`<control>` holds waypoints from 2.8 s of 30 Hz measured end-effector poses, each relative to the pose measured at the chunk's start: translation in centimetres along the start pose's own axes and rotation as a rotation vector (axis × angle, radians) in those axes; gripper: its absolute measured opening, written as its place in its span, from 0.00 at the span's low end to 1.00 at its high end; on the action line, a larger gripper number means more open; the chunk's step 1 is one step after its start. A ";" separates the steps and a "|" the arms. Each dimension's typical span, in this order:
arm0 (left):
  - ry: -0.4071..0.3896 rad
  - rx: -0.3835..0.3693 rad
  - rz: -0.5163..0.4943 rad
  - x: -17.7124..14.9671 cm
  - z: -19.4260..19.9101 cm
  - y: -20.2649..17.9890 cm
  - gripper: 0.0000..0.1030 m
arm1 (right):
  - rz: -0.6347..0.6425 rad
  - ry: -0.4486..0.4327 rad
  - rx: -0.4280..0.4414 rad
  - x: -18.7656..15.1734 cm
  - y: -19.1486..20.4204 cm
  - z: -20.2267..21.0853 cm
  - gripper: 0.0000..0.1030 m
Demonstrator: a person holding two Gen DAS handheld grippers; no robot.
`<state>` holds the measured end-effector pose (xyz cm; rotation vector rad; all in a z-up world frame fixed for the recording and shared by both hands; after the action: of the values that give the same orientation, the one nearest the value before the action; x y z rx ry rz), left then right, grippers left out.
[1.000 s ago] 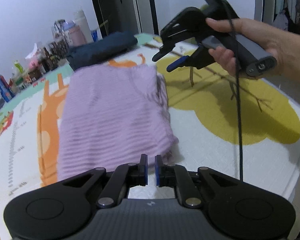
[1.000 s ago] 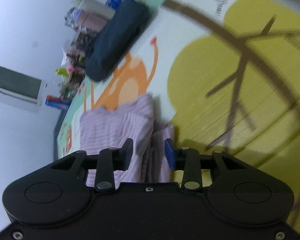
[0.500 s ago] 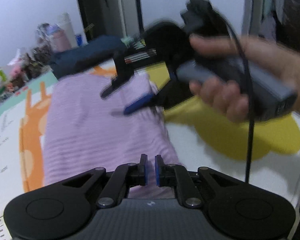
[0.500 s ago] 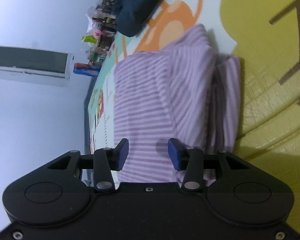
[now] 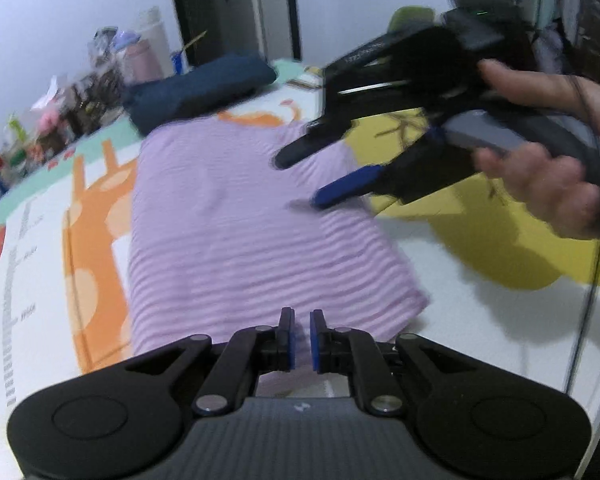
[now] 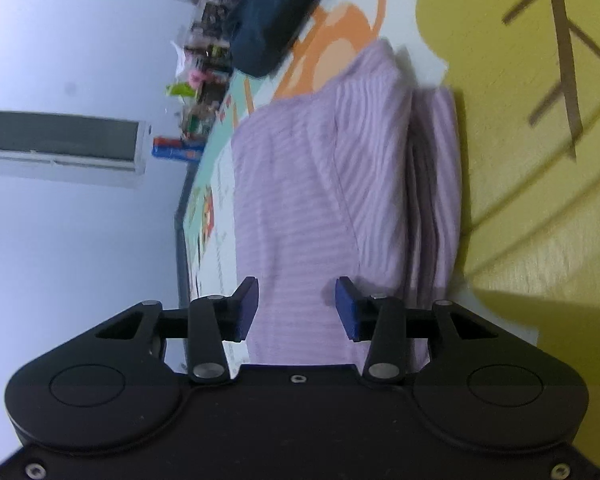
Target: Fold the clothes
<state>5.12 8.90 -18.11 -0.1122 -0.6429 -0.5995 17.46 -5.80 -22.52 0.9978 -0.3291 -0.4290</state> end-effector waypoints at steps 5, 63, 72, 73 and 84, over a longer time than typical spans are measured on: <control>0.025 -0.023 0.043 -0.6 -0.9 1.3 0.10 | -0.007 -0.028 -0.046 -0.9 -0.8 0.2 0.36; 0.101 -0.248 0.325 -5.7 0.9 11.3 0.36 | -0.165 -0.285 -0.046 -14.0 -3.8 7.6 0.61; 0.095 -0.260 0.335 -5.6 0.8 11.4 0.37 | -0.139 -0.292 -0.090 -13.8 -3.7 7.4 0.61; 0.094 -0.260 0.333 -5.6 0.7 11.3 0.37 | -0.136 -0.292 -0.094 -13.8 -3.7 7.4 0.61; 0.082 -0.254 0.319 -5.5 0.7 11.2 0.35 | -0.115 -0.299 -0.106 -13.3 -3.1 5.8 0.63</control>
<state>7.44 21.05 -19.91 -0.4180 -0.4550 -0.3722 2.66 -4.98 -23.18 0.8519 -0.5138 -0.6962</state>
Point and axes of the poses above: each gripper's, at about its wrist camera, not at the fingertips, and z roughly against the way its jaws point, y to its left, x to its top, the point moved 10 cm from there along -z, roughly the way its jaws point
